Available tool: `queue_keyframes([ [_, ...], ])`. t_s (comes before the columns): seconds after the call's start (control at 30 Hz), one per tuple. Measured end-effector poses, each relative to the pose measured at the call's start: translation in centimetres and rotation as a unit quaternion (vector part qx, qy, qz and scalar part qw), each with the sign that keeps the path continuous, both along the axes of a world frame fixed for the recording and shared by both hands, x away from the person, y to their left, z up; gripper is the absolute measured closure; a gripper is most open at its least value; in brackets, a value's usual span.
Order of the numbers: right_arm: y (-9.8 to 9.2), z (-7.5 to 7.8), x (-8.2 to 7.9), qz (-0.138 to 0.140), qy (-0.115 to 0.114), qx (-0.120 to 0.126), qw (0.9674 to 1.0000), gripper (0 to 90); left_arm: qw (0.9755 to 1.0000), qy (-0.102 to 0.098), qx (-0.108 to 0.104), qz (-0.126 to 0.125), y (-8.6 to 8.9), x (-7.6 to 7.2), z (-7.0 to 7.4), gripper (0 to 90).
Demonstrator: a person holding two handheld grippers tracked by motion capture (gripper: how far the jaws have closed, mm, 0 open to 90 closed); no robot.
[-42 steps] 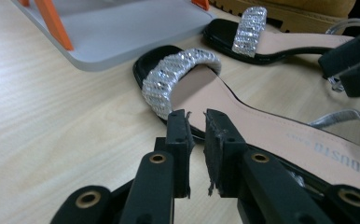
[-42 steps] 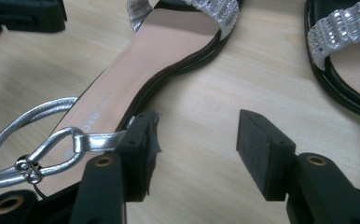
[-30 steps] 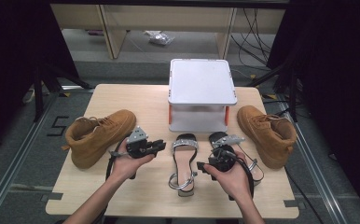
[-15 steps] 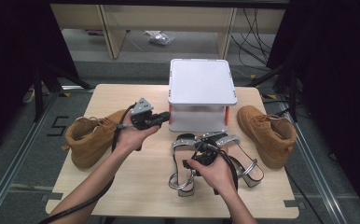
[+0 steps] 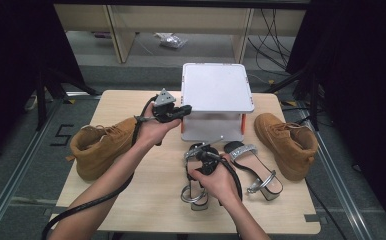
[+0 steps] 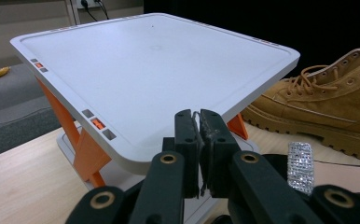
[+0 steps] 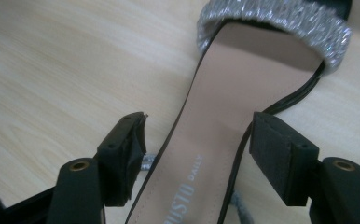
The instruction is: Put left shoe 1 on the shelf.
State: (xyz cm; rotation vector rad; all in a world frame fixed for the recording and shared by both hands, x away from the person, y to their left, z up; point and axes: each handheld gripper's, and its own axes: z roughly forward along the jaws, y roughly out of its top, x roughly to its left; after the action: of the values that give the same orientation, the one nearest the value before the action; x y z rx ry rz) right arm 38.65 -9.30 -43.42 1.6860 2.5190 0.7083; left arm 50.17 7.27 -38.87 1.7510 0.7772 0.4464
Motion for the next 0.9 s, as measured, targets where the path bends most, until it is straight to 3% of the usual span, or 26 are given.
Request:
queue_keyframes([
  [0.07,0.1,-0.4,0.1,-0.002,0.007,-0.005,1.0,36.6,1.0,0.0,-0.004,0.001,-0.1,0.2,-0.1,85.1],
  [0.1,0.2,-0.4,0.0,-0.014,0.022,-0.01,0.9996,36.5,1.0,-0.002,-0.004,0.003,-0.3,0.4,-0.1,84.9],
  [0.13,0.2,-0.6,0.1,-0.013,0.018,-0.01,0.9997,36.6,1.0,-0.003,-0.003,0.005,-0.4,0.6,-0.1,84.4],
  [0.17,0.3,-0.6,0.1,-0.026,0.044,-0.007,0.9987,36.5,1.0,-0.002,-0.006,0.006,-0.5,0.7,-0.1,83.9],
  [0.2,0.3,-0.6,0.1,-0.026,0.044,-0.007,0.9987,36.5,1.0,-0.002,-0.006,0.006,-0.5,0.7,-0.1,83.7],
  [0.23,0.2,-1.0,0.3,-0.014,0.026,-0.009,0.9995,36.5,0.9999,-0.001,-0.004,0.009,-0.6,0.8,-0.1,83.7],
  [0.27,0.3,-0.9,0.4,-0.013,0.041,-0.007,0.9991,36.5,1.0,-0.003,-0.002,0.009,-0.7,0.9,-0.1,83.9],
  [0.3,0.8,-0.8,0.2,-0.039,0.071,0.0,0.9967,36.2,0.9999,-0.004,0.001,0.011,-0.8,1.0,-0.1,84.0],
  [0.43,0.7,-1.3,0.4,-0.025,0.051,-0.009,0.9984,36.2,0.9997,-0.007,0.011,0.019,-1.1,1.4,0.0,84.9],
  [0.47,1.1,-1.3,0.4,-0.04,0.072,-0.009,0.9965,35.8,0.9996,-0.007,0.013,0.025,-1.1,1.5,-0.1,86.1],
  [0.53,0.8,-1.8,0.8,-0.017,0.042,-0.022,0.9987,35.4,0.9994,-0.009,0.016,0.031,-1.1,1.6,-0.1,87.5],
  [0.57,1.0,-1.7,0.7,-0.039,0.07,-0.018,0.9967,35.1,0.9993,-0.008,0.016,0.033,-1.2,1.7,-0.2,88.2],
  [0.6,1.2,-1.8,0.8,-0.044,0.078,-0.013,0.9959,34.6,0.9993,-0.008,0.016,0.033,-1.2,1.7,-0.2,88.9],
  [0.63,1.3,-1.9,0.8,-0.048,0.077,-0.019,0.9958,33.3,0.9993,-0.01,0.015,0.033,-1.2,1.8,-0.3,89.1],
  [0.67,0.9,-2.3,1.1,-0.02,0.052,-0.029,0.998,33.0,0.9993,-0.01,0.015,0.033,-1.2,1.8,-0.3,89.2],
  [0.7,1.4,-2.2,1.0,-0.048,0.081,-0.02,0.9954,32.6,0.9992,-0.013,0.02,0.032,-1.2,1.7,-0.3,89.3],
  [0.73,1.4,-2.3,1.1,-0.049,0.074,-0.023,0.9958,32.3,0.9991,-0.013,0.022,0.032,-1.2,1.7,-0.2,89.2],
  [0.77,1.4,-2.2,1.2,-0.05,0.083,-0.032,0.9948,32.3,0.9991,-0.012,0.023,0.033,-1.2,1.7,-0.2,89.2],
  [0.83,0.9,-2.6,1.7,-0.012,0.053,-0.036,0.9979,32.6,0.9991,-0.01,0.024,0.034,-1.3,1.8,-0.1,89.3],
  [0.87,0.9,-2.6,1.7,-0.012,0.053,-0.036,0.9979,32.6,0.999,-0.01,0.026,0.035,-1.3,1.8,-0.1,89.3],
  [0.9,1.4,-2.2,1.5,-0.045,0.092,-0.029,0.9943,32.6,0.999,-0.011,0.027,0.035,-1.4,1.8,-0.1,89.4],
])
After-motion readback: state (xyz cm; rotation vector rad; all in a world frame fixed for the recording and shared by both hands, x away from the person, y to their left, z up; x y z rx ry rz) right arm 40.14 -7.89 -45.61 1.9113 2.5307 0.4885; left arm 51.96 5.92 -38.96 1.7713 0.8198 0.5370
